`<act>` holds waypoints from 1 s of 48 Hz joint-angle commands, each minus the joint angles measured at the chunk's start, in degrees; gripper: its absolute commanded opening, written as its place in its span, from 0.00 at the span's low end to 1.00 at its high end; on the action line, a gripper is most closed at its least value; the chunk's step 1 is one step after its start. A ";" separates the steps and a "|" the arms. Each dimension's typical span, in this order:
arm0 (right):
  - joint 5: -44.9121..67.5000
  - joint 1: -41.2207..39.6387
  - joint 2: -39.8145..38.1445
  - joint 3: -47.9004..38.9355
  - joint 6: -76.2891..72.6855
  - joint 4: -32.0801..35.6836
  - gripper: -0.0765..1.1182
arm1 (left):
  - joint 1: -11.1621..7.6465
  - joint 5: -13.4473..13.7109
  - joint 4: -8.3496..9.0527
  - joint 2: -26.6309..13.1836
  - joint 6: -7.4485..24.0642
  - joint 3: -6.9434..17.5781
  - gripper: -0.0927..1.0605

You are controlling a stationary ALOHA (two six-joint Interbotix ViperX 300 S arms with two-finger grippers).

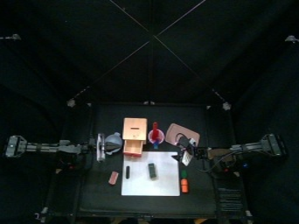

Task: Place sushi on board then cut the sushi with the knife then place the pieces on the plate
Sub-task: Pick knife at handle with right hand

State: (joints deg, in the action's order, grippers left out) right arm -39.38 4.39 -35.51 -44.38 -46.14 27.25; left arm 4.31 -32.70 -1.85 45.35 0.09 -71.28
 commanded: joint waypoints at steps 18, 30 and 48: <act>-6.86 -20.39 3.08 11.34 46.67 -23.91 0.92 | 1.85 -0.62 -2.55 -0.18 0.09 2.37 0.13; -2.46 -29.79 12.13 16.35 63.98 -34.28 0.92 | 2.99 -0.62 -2.55 -0.26 0.35 2.29 0.13; -14.94 -34.72 31.46 33.22 70.75 -34.89 0.92 | 4.66 -0.53 -2.55 -0.18 0.35 -0.35 0.13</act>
State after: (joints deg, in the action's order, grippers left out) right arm -51.42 -29.36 -6.33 -16.44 24.52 -8.61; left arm 8.61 -32.70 -4.31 45.26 0.35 -71.81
